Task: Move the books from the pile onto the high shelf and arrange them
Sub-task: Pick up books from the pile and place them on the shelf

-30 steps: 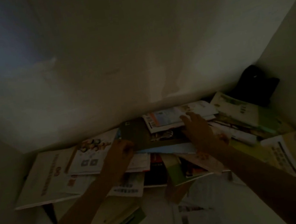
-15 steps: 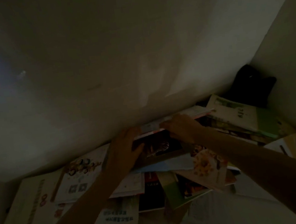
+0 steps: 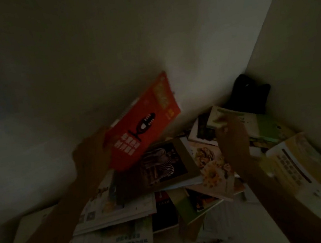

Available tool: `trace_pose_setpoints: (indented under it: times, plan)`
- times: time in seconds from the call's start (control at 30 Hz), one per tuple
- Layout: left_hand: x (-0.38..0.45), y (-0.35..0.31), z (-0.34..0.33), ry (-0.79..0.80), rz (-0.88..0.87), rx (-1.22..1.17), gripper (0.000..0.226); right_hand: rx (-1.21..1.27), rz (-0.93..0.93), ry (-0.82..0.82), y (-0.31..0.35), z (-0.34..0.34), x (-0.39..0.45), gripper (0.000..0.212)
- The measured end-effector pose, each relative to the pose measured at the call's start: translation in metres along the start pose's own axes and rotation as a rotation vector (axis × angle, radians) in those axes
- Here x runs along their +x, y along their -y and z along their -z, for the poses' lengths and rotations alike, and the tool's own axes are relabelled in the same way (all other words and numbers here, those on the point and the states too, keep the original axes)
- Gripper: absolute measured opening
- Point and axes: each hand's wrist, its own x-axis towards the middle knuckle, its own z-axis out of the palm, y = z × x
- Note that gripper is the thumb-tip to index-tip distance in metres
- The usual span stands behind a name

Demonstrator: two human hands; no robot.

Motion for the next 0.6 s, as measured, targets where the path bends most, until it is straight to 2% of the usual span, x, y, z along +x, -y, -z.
trace_pose_setpoints:
  times: [0.03, 0.1, 0.13, 0.23, 0.3, 0.33, 0.43, 0.6]
  plan:
    - [-0.005, 0.005, 0.011, -0.007, 0.067, -0.072, 0.046, -0.067, -0.101, 0.132, -0.011, -0.006, -0.011, 0.007]
    - [-0.021, 0.02, 0.025, 0.04, 0.19, -0.3, 0.036, -0.182, -0.249, 0.431, -0.017, -0.027, -0.037, 0.02]
    - [-0.028, 0.028, 0.028, 0.09, 0.246, -0.413, 0.036, -0.21, -0.272, 0.488, -0.015, -0.039, -0.049, 0.025]
    - [-0.049, 0.046, 0.026, 0.201, 0.384, -0.586, 0.041, -0.118, -0.34, 0.476, 0.004, -0.063, -0.068, 0.03]
    - [-0.063, 0.052, 0.017, 0.228, 0.441, -0.556, 0.028, -0.124, -0.443, 0.533, 0.014, -0.069, -0.065, 0.043]
    - [-0.071, 0.057, 0.011, 0.234, 0.45, -0.518, 0.025, -0.075, -0.531, 0.573, 0.018, -0.069, -0.062, 0.042]
    - [-0.095, 0.065, -0.002, 0.222, 0.475, -0.418, 0.034, 0.078, -0.739, 0.645, 0.022, -0.07, -0.055, 0.034]
    - [-0.104, 0.07, 0.005, 0.246, 0.497, -0.52, 0.053, 0.199, -0.748, 0.636, 0.022, -0.054, -0.055, 0.042]
